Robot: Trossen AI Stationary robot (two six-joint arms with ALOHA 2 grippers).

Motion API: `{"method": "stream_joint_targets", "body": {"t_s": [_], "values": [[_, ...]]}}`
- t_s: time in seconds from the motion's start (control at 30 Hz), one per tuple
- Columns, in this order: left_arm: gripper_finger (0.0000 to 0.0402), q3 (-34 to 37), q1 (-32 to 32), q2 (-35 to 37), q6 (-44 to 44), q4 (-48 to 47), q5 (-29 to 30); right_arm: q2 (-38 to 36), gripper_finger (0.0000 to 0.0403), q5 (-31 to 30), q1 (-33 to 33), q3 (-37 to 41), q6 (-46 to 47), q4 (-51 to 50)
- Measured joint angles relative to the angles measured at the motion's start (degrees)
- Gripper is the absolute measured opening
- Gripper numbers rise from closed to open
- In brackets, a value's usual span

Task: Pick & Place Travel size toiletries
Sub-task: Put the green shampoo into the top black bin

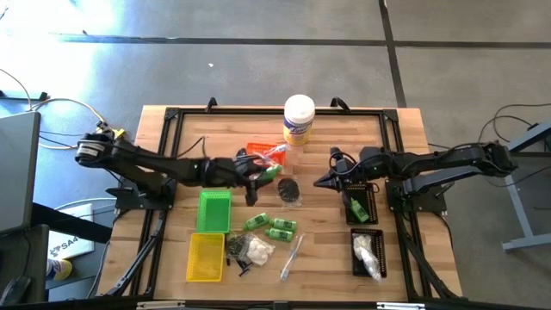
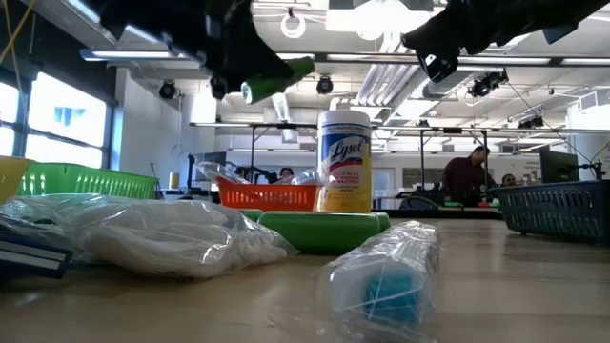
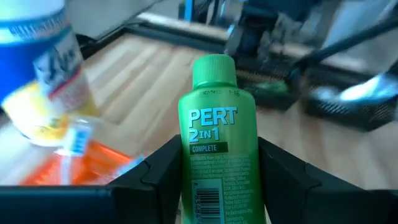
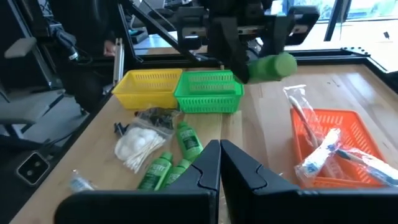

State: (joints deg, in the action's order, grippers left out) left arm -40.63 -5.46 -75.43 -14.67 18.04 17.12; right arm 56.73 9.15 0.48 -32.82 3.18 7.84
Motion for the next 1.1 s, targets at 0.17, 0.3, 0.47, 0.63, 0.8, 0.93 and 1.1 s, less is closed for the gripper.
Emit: {"method": "stream_joint_targets", "body": {"t_s": [0.17,0.3,0.47,0.63,0.8,0.93,1.1], "values": [[0.0167,12.37,-3.89,-0.06,1.31,24.1,2.2,-0.01,0.0003,-0.12,0.05,0.0,0.04,0.16],[0.0167,17.62,-4.45,0.04,5.52,35.96,2.31,1.6,0.0003,-0.24,0.32,0.0,0.62,4.85],[0.0167,18.33,-4.3,0.04,5.84,36.45,1.44,7.63,0.0003,-0.22,1.65,0.0,0.06,19.88],[0.0167,18.35,-4.32,0.04,5.85,35.72,1.33,15.09,0.0003,-0.24,2.15,0.0,-0.35,33.27],[0.0167,18.35,-4.32,0.04,5.88,34.89,-0.18,23.27,0.0003,-2.72,2.17,0.0,0.01,44.44],[0.0167,18.35,-4.32,0.04,7.02,34.86,-1.0,29.11,0.0003,-6.44,2.14,0.0,2.45,52.3],[0.0167,18.35,-4.32,0.04,8.46,35.16,-3.14,33.65,0.0003,-8.6,2.04,0.0,5.76,55.9]]}}
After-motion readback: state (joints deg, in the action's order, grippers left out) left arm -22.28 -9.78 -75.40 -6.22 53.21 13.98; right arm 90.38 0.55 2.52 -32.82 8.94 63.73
